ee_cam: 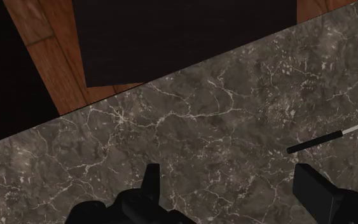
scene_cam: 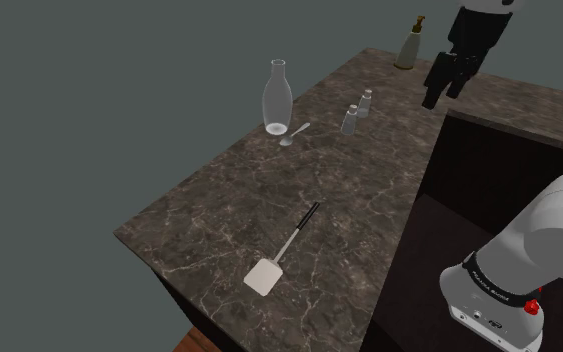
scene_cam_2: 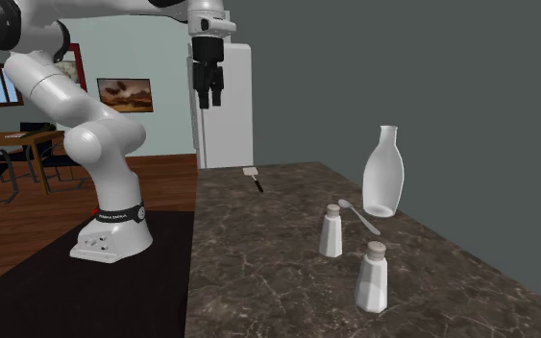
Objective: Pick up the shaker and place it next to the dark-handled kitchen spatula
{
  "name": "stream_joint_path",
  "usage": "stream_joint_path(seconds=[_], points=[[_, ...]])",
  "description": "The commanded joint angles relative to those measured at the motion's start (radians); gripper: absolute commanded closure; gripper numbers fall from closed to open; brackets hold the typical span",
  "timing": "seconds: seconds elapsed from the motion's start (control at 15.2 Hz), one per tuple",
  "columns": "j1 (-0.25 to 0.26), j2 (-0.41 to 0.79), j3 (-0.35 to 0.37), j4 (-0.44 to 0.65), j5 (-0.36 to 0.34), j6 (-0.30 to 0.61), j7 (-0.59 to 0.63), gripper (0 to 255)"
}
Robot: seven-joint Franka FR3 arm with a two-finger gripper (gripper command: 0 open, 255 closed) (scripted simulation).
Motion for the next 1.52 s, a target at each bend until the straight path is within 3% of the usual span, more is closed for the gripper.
stream_joint_path(seconds=[0.0, 0.79, 1.45], points=[[0.0, 0.0, 0.0, 0.0, 0.0, 0.0, 0.0, 0], [-0.027, 0.357, -0.122, 0.031, -0.041, 0.369, -0.121, 0], [-0.034, 0.722, -0.207, 0.208, 0.024, 0.586, -0.247, 0]])
